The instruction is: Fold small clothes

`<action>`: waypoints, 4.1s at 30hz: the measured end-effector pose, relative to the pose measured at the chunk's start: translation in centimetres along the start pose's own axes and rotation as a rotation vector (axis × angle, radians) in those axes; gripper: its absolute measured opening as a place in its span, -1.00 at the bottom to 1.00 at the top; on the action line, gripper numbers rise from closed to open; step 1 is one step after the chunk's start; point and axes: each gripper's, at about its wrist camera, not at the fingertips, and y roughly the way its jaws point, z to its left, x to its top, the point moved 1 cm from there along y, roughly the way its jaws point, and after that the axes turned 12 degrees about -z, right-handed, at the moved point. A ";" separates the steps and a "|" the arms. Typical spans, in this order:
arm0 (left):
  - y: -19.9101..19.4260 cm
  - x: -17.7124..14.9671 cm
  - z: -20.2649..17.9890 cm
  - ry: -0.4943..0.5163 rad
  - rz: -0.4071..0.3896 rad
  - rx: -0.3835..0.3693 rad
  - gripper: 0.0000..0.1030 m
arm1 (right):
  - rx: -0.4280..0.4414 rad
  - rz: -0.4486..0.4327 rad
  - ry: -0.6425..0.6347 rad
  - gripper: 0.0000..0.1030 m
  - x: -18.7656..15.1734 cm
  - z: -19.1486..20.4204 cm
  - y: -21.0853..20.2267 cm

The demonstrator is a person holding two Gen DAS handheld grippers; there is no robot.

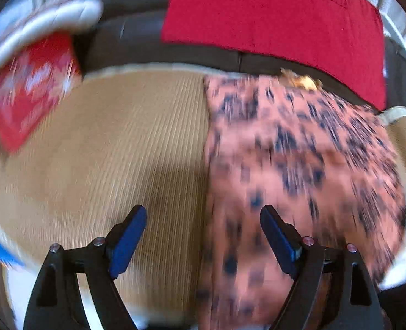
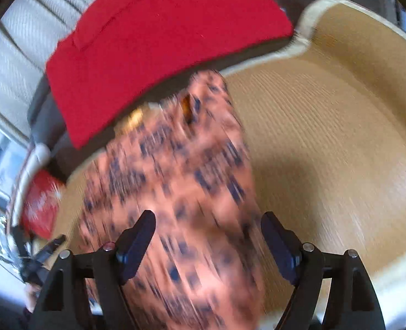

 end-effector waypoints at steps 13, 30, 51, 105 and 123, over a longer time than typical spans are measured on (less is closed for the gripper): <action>-0.9 -13.1 2.1 -0.251 0.188 -0.071 0.65 | -0.307 0.128 0.116 0.59 -12.1 -1.4 0.9; 2.5 -17.5 2.9 -0.414 0.288 -0.128 0.52 | -0.313 0.107 0.239 0.41 -11.4 -8.4 -3.1; -2.7 -4.9 3.4 -0.484 0.104 -0.638 -0.89 | 0.207 0.142 0.232 -0.93 -2.6 -3.1 -6.3; 10.9 -3.8 -4.5 -0.993 0.156 -0.529 0.53 | 0.229 0.011 0.572 0.50 -0.1 1.4 7.7; 11.3 -1.2 -4.7 -0.931 -0.076 -0.497 -0.72 | 0.209 -0.228 0.553 -0.81 3.8 1.7 11.1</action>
